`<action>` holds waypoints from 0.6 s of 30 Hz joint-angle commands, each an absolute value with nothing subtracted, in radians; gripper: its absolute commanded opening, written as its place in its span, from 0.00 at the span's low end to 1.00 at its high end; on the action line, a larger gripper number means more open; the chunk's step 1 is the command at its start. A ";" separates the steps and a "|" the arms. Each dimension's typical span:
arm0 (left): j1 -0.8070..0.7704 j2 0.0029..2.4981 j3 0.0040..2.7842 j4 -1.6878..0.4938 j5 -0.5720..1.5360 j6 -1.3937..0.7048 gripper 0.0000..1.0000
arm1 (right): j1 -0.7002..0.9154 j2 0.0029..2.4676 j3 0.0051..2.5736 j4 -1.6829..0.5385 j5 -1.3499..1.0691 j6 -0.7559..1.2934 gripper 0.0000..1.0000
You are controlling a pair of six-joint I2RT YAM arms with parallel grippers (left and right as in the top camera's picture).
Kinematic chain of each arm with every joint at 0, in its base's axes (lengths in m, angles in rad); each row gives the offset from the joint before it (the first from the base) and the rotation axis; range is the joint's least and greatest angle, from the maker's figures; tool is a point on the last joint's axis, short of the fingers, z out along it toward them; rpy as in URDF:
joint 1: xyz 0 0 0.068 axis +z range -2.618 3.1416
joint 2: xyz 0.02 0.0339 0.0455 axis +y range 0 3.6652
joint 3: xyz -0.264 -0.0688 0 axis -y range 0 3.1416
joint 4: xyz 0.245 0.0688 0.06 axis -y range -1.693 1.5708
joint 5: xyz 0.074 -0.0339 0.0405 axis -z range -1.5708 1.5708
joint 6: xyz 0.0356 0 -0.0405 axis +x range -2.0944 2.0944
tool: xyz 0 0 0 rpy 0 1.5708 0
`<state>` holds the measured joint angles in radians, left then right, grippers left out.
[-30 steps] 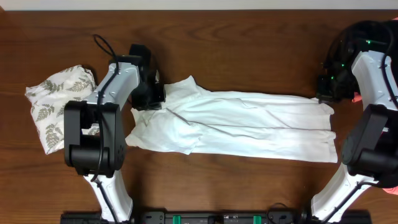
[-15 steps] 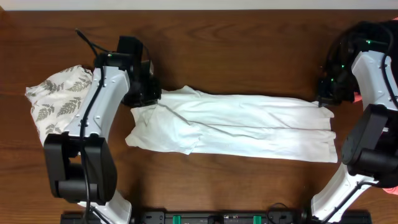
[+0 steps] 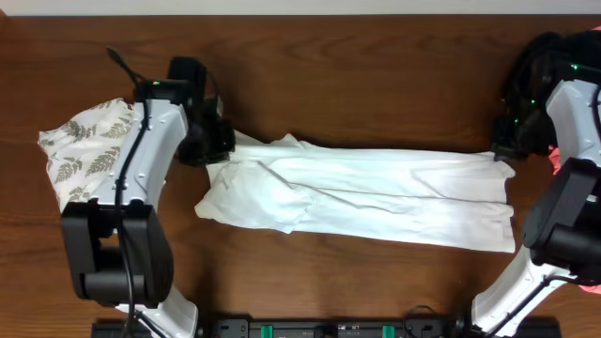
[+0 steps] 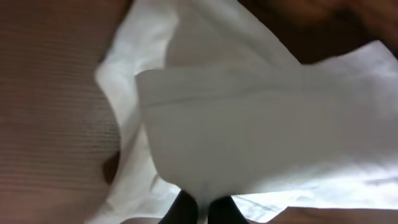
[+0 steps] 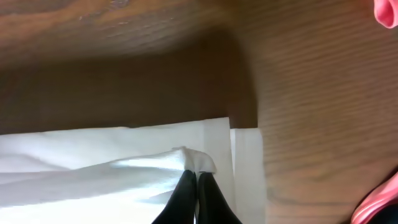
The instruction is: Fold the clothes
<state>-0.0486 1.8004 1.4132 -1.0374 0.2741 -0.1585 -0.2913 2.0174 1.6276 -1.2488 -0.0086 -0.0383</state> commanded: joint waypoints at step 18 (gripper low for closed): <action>-0.021 1.750 1.412 -1.129 0.359 -0.166 0.06 | -0.294 1.991 1.631 -1.464 -0.057 -0.023 0.02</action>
<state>-0.0280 1.7725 1.4132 -1.1069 0.3367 -0.1608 -0.2905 2.0174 1.6276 -1.4471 -0.0528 -0.0357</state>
